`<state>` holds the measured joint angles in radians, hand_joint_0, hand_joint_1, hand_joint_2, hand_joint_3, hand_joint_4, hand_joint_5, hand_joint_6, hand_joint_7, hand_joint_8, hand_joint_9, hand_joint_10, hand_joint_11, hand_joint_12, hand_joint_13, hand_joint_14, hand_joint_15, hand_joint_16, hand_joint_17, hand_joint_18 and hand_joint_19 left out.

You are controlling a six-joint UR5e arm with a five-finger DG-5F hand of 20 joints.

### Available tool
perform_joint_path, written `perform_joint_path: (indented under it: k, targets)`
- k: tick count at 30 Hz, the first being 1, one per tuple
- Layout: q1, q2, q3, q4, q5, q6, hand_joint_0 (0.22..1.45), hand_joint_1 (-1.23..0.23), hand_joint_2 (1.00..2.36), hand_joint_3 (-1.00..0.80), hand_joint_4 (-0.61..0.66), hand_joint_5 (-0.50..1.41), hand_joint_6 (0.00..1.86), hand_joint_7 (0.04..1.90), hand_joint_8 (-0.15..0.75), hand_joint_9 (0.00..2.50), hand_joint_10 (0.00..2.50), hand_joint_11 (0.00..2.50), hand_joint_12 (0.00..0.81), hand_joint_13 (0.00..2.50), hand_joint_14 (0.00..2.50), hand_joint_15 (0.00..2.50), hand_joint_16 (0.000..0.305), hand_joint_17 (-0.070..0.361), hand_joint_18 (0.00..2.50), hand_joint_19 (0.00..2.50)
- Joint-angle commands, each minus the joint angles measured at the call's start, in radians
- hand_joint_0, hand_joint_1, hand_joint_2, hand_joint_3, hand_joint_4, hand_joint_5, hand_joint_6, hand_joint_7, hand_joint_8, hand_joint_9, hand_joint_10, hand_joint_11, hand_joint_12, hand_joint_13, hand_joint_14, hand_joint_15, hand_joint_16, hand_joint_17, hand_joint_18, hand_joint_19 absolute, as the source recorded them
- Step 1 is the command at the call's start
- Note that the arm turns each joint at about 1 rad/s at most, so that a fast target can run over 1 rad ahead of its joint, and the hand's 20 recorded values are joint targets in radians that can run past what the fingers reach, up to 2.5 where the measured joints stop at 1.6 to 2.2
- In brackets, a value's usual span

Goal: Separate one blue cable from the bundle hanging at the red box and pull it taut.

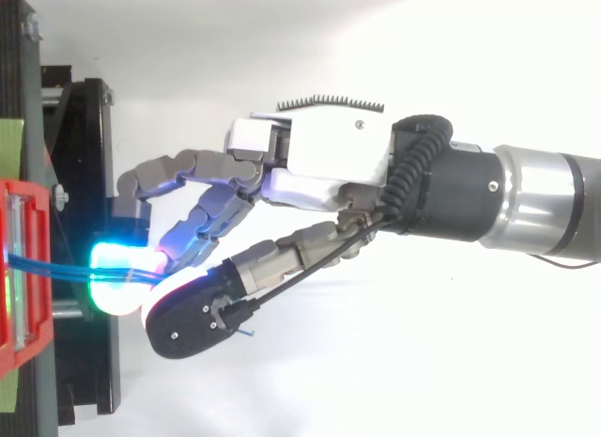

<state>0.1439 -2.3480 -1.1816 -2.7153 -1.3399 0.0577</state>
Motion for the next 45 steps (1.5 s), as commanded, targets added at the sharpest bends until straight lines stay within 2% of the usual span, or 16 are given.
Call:
perform_joint_path:
  k: [1, 8, 11, 15, 25, 28, 31, 40, 45]
  targets:
    - [0.000, 0.013, -0.001, -0.020, -0.005, -0.013, 0.66, -0.70, 1.01, -0.41, 0.15, -0.16, 0.65, 1.06, 0.296, 0.90, 0.02, 0.64, 0.318, 0.96, 0.02, 0.56, 0.026, 0.059, 0.73, 0.44]
    - [-0.003, 0.033, 0.000, -0.083, -0.007, -0.024, 0.64, -0.63, 1.01, -0.40, 0.14, -0.17, 0.75, 0.99, 0.300, 0.93, 0.02, 0.66, 0.324, 0.98, 0.02, 0.58, 0.027, 0.061, 0.73, 0.45]
    - [-0.001, 0.036, 0.000, -0.087, -0.007, -0.024, 0.63, -0.55, 1.01, -0.39, 0.15, -0.17, 0.75, 1.00, 0.306, 0.94, 0.02, 0.66, 0.330, 0.99, 0.02, 0.58, 0.028, 0.063, 0.74, 0.47]
    - [-0.003, 0.041, -0.001, -0.101, -0.004, -0.024, 0.63, -0.54, 1.01, -0.37, 0.14, -0.17, 0.75, 1.02, 0.311, 0.95, 0.02, 0.67, 0.336, 1.00, 0.02, 0.59, 0.029, 0.065, 0.74, 0.47]
    - [-0.003, 0.059, 0.000, -0.130, -0.002, -0.024, 0.64, -0.69, 1.02, -0.27, 0.13, -0.20, 0.82, 0.98, 0.308, 0.92, 0.02, 0.69, 0.341, 1.00, 0.02, 0.61, 0.030, 0.068, 0.76, 0.48]
    - [-0.003, 0.059, 0.000, -0.141, -0.002, -0.024, 0.67, -0.75, 1.02, -0.22, 0.06, -0.20, 0.83, 1.00, 0.303, 0.93, 0.02, 0.76, 0.348, 1.02, 0.02, 0.63, 0.030, 0.068, 0.77, 0.49]
    - [-0.003, 0.058, -0.001, -0.143, -0.001, -0.024, 0.68, -0.77, 1.02, -0.20, 0.02, -0.21, 0.85, 0.97, 0.294, 0.95, 0.02, 0.80, 0.349, 1.02, 0.02, 0.64, 0.031, 0.070, 0.79, 0.49]
    - [-0.003, 0.058, -0.001, -0.144, 0.001, -0.026, 0.69, -0.76, 1.02, -0.28, 0.05, -0.22, 0.85, 0.91, 0.288, 1.03, 0.02, 1.00, 0.354, 1.08, 0.02, 0.74, 0.031, 0.070, 0.80, 0.51]
    - [-0.001, 0.058, -0.001, -0.146, 0.002, -0.022, 0.68, -0.76, 1.02, -0.26, 0.04, -0.21, 0.85, 0.92, 0.290, 1.02, 0.02, 0.93, 0.351, 1.09, 0.02, 0.72, 0.031, 0.069, 0.80, 0.51]
